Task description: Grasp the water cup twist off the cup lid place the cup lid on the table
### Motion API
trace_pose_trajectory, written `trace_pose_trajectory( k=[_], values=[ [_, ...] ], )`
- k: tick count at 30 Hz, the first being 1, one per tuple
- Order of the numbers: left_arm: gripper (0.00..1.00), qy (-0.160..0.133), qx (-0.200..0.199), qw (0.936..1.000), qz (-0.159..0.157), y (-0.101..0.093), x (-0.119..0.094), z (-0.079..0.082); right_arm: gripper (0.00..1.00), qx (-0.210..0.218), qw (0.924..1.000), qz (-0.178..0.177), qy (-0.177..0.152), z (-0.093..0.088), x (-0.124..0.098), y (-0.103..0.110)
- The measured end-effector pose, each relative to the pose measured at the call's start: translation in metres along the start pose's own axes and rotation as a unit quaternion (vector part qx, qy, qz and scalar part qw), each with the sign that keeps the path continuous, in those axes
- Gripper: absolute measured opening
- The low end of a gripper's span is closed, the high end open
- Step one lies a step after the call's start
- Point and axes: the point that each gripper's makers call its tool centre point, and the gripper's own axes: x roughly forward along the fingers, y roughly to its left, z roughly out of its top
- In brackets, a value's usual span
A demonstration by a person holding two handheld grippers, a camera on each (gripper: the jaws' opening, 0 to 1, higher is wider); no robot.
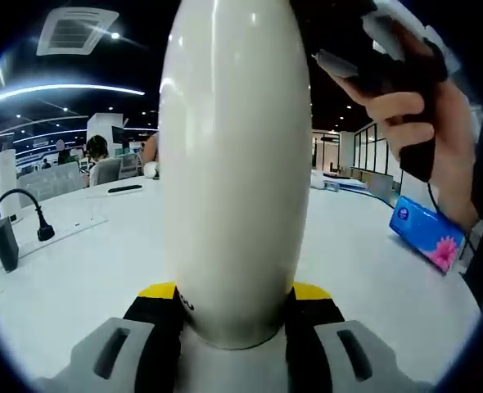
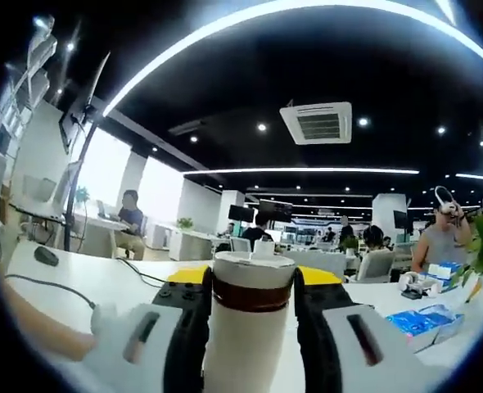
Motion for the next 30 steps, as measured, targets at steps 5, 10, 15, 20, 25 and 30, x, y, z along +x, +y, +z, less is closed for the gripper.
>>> trace_pose_trajectory(
  k=[5, 10, 15, 20, 25, 30],
  values=[
    [0.51, 0.000, 0.000, 1.0000, 0.000, -0.001, 0.001, 0.000, 0.43, 0.003, 0.9996, 0.028, -0.007, 0.000, -0.001, 0.002],
    [0.51, 0.000, 0.000, 1.0000, 0.000, -0.003, 0.000, -0.001, 0.43, 0.026, 0.9976, 0.062, -0.017, 0.001, 0.001, 0.003],
    [0.51, 0.000, 0.000, 1.0000, 0.001, -0.007, -0.001, 0.000, 0.43, 0.033, 0.9957, 0.083, -0.025, 0.000, 0.004, 0.004],
    [0.51, 0.001, 0.000, 1.0000, 0.002, -0.008, -0.002, 0.000, 0.43, 0.043, 0.9924, 0.111, -0.031, 0.000, 0.005, 0.008],
    [0.51, 0.001, 0.000, 1.0000, 0.002, -0.008, -0.002, 0.000, 0.43, 0.054, 0.9871, 0.145, -0.040, 0.000, 0.007, 0.010],
    [0.51, 0.001, 0.000, 1.0000, 0.002, -0.008, -0.002, 0.000, 0.43, 0.072, 0.9799, 0.181, -0.046, -0.001, 0.007, 0.010]
  ],
)
